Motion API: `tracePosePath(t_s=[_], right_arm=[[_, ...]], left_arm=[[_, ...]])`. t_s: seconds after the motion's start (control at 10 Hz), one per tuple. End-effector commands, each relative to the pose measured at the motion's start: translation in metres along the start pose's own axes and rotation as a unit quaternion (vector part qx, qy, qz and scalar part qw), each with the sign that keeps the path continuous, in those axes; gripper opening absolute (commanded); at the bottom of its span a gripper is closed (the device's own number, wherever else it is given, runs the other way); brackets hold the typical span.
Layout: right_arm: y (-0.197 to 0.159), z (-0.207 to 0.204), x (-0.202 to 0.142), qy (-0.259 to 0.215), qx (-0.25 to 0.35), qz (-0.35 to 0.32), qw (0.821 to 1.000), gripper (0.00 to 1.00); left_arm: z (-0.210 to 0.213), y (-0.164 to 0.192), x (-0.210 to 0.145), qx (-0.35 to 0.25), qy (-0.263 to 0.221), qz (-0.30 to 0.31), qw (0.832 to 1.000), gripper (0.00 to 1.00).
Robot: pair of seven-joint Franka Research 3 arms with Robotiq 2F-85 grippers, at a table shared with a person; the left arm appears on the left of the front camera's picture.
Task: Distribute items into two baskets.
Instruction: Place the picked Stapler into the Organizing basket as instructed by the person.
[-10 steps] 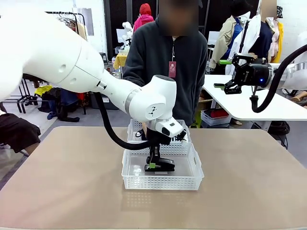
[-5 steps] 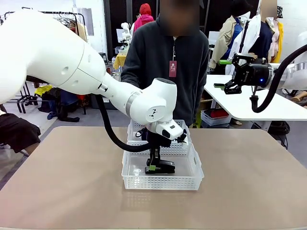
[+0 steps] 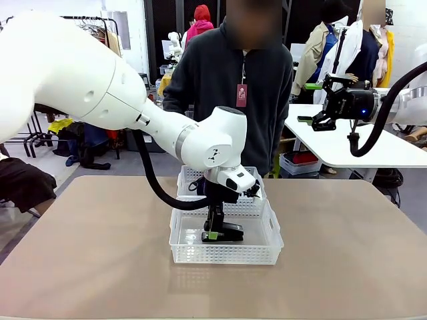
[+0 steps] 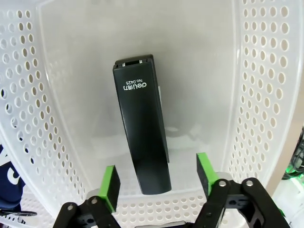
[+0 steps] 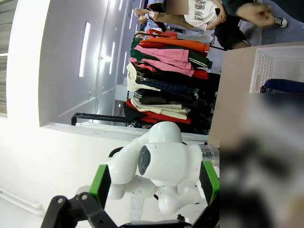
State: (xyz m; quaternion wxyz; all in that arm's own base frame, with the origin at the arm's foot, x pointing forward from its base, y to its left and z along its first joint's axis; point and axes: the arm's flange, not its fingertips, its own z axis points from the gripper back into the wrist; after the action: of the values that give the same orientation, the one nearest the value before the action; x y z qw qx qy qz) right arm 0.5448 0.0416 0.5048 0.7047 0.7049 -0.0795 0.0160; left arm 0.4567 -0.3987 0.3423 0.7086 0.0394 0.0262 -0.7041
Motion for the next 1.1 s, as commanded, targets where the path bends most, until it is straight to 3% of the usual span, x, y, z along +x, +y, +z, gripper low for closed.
tracePosePath(t_s=[0.0,0.6,1.0], right_arm=[[0.002,0.001,-0.001,0.001,0.005,0.000,1.000,1.00],[0.002,0.001,-0.001,0.001,0.005,0.000,1.000,1.00],[0.002,0.001,-0.001,0.001,0.005,0.000,1.000,1.00]], left_arm=[[0.017,-0.005,-0.006,-0.017,-0.008,0.001,1.000,1.00],[0.055,-0.006,-0.009,-0.012,-0.018,0.006,1.000,1.00],[0.058,-0.005,-0.003,-0.003,-0.015,0.017,1.000,1.00]])
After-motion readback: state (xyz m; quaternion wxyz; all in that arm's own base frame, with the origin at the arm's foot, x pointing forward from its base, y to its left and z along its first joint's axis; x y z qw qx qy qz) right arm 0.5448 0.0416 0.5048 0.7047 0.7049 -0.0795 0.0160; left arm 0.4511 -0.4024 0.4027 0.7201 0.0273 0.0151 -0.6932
